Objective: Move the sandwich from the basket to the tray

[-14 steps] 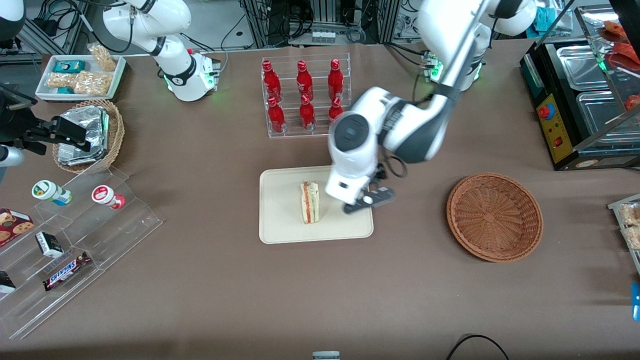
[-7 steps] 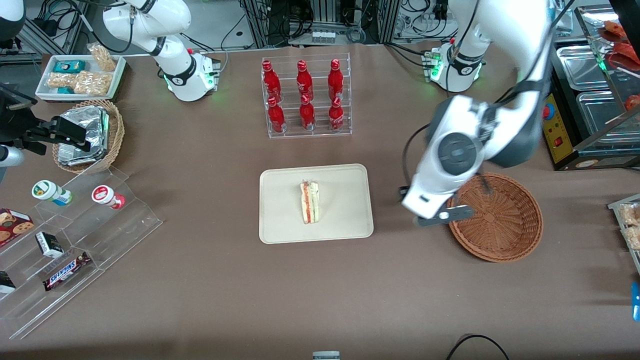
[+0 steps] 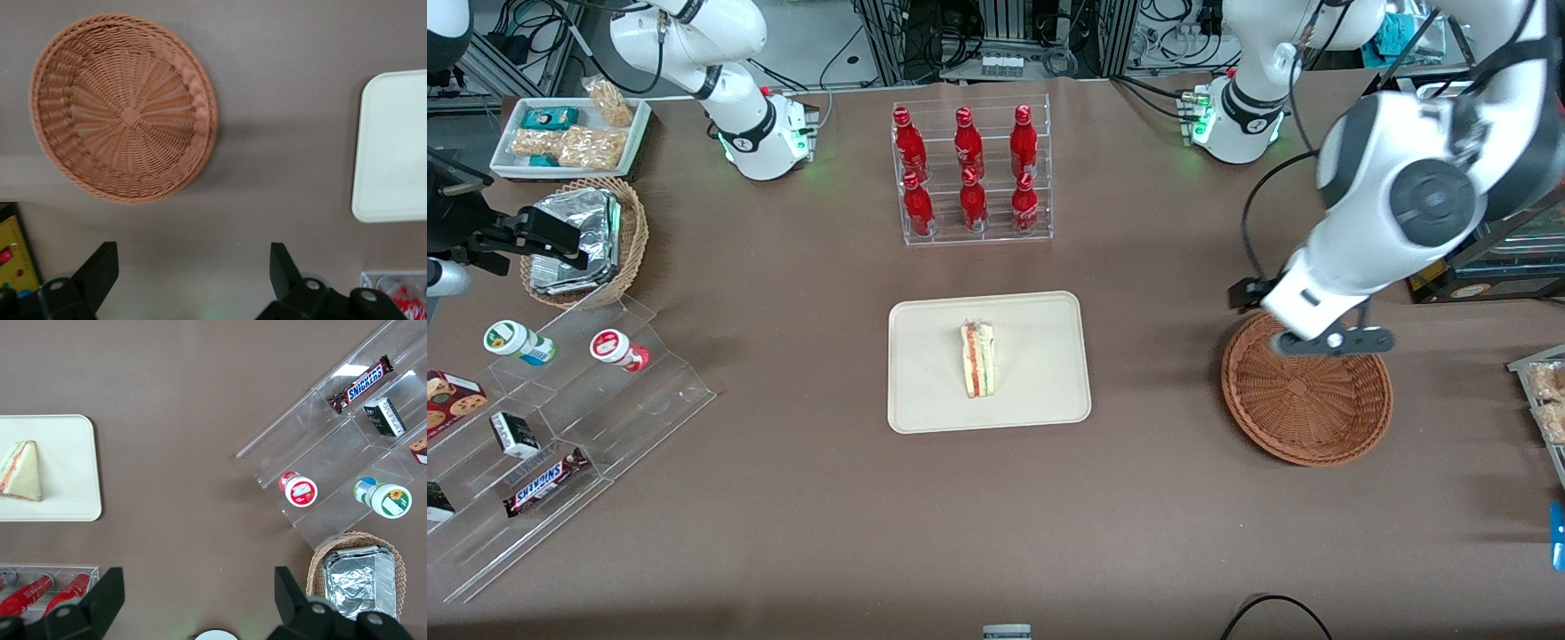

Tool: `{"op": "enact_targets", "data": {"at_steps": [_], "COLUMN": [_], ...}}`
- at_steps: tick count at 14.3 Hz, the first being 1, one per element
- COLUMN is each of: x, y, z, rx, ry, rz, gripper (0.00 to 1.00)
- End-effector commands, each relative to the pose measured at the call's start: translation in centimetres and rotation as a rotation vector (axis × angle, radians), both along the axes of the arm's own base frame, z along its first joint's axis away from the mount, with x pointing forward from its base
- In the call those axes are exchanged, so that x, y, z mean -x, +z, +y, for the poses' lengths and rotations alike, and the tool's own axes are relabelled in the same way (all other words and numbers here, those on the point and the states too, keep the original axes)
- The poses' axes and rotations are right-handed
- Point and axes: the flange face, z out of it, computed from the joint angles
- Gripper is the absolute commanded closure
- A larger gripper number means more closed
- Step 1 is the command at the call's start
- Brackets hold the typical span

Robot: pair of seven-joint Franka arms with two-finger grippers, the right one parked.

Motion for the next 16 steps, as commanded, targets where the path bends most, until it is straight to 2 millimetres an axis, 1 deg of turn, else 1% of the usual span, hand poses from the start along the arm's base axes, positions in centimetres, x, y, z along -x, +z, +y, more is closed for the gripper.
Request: {"op": "enact_targets", "data": {"at_steps": [1, 4, 7, 8, 9, 10, 11, 13, 16], "x": [1.6, 1.7, 2.3, 2.4, 2.6, 2.7, 2.8, 2.8, 2.8], "y": [2.9, 5.6, 8.0, 8.6, 9.6, 10.1, 10.8, 11.1, 11.1], "z": [3.1, 5.6, 7.2, 8.1, 8.6, 8.8, 8.8, 9.0, 9.8], "rx": [0.057, 0.071, 0.078, 0.076, 0.071, 0.067, 0.064, 0.063, 0.069], "ry": [-0.052, -0.089, -0.132, -0.127, -0.119, -0.115, -0.106, -0.100, -0.080], "rz": [0.001, -0.012, -0.053, -0.065, -0.086, -0.095, -0.114, -0.122, -0.121], "gripper": [0.00, 0.00, 0.00, 0.00, 0.00, 0.00, 0.00, 0.00, 0.00]}}
